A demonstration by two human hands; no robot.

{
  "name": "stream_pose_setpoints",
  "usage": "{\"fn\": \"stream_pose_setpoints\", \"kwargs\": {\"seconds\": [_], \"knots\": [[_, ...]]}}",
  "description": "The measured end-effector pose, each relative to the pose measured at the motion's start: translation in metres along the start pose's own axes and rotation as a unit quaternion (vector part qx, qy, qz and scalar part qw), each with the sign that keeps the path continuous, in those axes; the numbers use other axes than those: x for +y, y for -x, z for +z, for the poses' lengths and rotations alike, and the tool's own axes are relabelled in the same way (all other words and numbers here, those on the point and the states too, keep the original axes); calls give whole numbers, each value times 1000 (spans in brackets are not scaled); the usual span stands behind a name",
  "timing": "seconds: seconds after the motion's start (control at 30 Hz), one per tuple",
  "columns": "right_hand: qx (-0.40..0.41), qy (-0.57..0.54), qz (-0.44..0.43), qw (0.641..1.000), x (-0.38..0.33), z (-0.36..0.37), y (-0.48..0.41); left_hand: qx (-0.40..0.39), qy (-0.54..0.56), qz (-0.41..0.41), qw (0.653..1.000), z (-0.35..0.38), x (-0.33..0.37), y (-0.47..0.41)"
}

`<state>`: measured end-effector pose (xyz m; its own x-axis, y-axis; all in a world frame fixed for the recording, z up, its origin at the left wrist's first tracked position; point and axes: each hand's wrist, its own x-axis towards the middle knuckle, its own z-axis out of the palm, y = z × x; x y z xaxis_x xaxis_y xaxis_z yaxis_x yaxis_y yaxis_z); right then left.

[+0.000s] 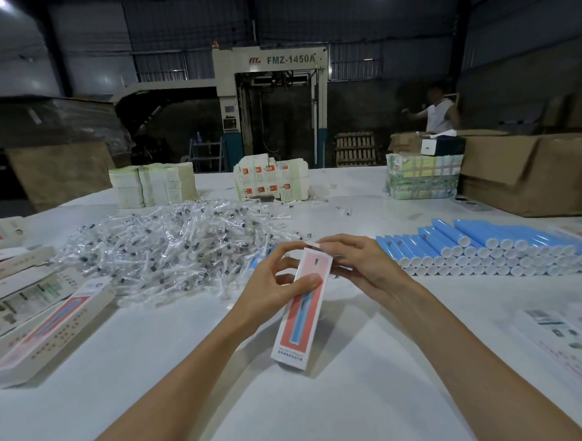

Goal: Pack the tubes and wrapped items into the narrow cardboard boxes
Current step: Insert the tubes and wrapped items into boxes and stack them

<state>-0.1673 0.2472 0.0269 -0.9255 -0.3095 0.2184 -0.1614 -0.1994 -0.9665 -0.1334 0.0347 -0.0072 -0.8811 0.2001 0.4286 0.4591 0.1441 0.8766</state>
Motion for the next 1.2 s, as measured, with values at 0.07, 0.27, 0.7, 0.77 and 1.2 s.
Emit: {"fn": "stream_pose_setpoints", "kwargs": {"seconds": [0.07,0.27,0.7,0.77,1.2], "knots": [[18,-15,3,1000,1,0,-2,2,6,0,1000,1,0,-1],[14,0,4,1000,4,-2,-5,4,3,11,1000,2,-1,-2],[-49,45,-46,997,9,2,4,31,11,11,999,3,-1,1],[-26,88,-64,994,13,6,5,40,17,0,999,1,-3,1],[66,242,-50,967,33,26,-1,130,55,-59,988,11,-21,-7]]}}
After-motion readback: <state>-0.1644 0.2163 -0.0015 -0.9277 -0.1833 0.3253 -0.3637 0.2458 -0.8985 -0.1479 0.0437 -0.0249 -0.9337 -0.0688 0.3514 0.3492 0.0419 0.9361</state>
